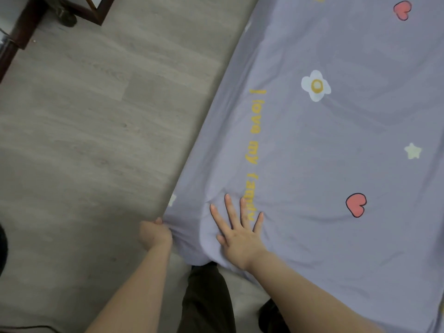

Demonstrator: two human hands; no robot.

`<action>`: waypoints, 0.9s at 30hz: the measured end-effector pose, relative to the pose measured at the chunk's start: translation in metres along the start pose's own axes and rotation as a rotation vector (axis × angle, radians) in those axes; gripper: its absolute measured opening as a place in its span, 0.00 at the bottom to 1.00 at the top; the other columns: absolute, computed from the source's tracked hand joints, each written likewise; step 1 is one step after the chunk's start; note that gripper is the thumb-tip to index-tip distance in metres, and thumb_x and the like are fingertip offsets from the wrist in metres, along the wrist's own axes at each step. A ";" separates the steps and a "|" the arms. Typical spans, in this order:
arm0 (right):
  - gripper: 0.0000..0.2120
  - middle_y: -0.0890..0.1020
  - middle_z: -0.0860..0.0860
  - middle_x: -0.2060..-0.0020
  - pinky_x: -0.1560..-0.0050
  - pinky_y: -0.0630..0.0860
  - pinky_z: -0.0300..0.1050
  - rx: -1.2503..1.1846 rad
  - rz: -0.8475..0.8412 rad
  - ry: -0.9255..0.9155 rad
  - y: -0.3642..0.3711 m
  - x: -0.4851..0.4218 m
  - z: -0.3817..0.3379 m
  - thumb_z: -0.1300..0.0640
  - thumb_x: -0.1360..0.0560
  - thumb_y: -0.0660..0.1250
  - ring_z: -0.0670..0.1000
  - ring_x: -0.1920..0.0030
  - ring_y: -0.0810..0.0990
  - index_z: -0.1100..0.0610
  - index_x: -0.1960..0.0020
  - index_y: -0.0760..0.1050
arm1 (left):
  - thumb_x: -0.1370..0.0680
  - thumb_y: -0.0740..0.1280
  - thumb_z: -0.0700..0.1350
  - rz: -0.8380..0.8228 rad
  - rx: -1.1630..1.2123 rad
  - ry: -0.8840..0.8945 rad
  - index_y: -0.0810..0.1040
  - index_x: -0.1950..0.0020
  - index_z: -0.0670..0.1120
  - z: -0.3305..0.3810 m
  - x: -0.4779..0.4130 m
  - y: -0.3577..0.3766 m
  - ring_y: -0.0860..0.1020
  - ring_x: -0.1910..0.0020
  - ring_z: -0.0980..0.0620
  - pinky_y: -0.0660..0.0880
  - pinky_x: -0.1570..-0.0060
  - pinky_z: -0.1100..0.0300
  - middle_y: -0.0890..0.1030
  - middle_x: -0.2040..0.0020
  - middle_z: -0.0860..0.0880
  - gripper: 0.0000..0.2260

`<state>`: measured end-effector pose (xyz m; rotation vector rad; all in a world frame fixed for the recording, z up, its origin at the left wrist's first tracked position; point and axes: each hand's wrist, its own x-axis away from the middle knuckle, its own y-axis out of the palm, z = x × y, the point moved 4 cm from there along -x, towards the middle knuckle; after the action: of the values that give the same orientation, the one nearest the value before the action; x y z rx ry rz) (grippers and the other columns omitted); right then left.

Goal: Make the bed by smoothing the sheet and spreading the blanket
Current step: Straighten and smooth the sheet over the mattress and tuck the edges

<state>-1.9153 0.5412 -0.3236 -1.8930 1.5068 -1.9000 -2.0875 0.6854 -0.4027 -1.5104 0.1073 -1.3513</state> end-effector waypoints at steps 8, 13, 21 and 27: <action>0.33 0.18 0.39 0.34 0.50 0.13 0.65 0.044 -0.042 -0.040 -0.004 0.001 0.002 0.43 0.19 0.48 0.53 0.38 0.12 0.31 0.33 0.22 | 0.16 0.54 0.48 -0.139 0.067 0.494 0.64 0.24 0.45 0.063 0.037 -0.004 0.57 0.24 0.52 0.55 0.27 0.60 0.58 0.22 0.47 0.21; 0.34 0.17 0.40 0.35 0.50 0.13 0.66 0.064 -0.061 -0.069 -0.004 0.003 0.002 0.41 0.19 0.49 0.53 0.38 0.12 0.31 0.33 0.21 | 0.17 0.53 0.57 -0.802 0.222 0.262 0.72 0.31 0.48 0.066 0.089 0.044 0.73 0.35 0.50 0.66 0.30 0.52 0.76 0.35 0.49 0.20; 0.37 0.17 0.38 0.36 0.50 0.13 0.64 0.053 -0.123 -0.142 -0.003 0.007 0.012 0.43 0.20 0.53 0.51 0.40 0.10 0.29 0.34 0.22 | 0.15 0.50 0.48 -0.577 -0.702 0.085 0.71 0.32 0.35 -0.007 0.009 -0.006 0.76 0.39 0.38 0.69 0.37 0.51 0.74 0.34 0.34 0.21; 0.40 0.20 0.38 0.33 0.39 0.22 0.68 0.014 -0.066 -0.156 -0.014 0.012 0.015 0.49 0.20 0.57 0.55 0.33 0.17 0.31 0.32 0.25 | 0.16 0.53 0.49 -0.326 -0.094 0.762 0.64 0.25 0.42 0.150 0.065 -0.005 0.60 0.24 0.50 0.54 0.26 0.60 0.62 0.23 0.45 0.21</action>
<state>-1.8984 0.5321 -0.3094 -2.0555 1.3991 -1.7363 -1.9525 0.7372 -0.3260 -1.0371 0.4204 -2.1583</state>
